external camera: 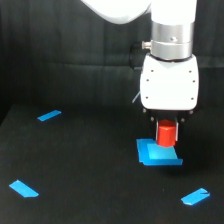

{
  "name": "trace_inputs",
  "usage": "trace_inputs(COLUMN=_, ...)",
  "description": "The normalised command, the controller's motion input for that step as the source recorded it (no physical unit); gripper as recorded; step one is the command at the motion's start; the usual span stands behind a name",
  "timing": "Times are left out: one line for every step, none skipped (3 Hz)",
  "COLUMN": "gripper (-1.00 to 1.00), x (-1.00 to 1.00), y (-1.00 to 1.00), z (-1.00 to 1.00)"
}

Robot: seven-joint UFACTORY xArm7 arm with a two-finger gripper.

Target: Pick up the red object from the table

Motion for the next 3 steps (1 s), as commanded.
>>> trace_inputs(gripper=-0.98, x=-0.08, y=0.08, z=0.65)
trace_inputs(gripper=-0.97, x=-0.1, y=0.21, z=0.58)
trace_inputs(gripper=-1.0, x=-0.12, y=0.14, z=0.24)
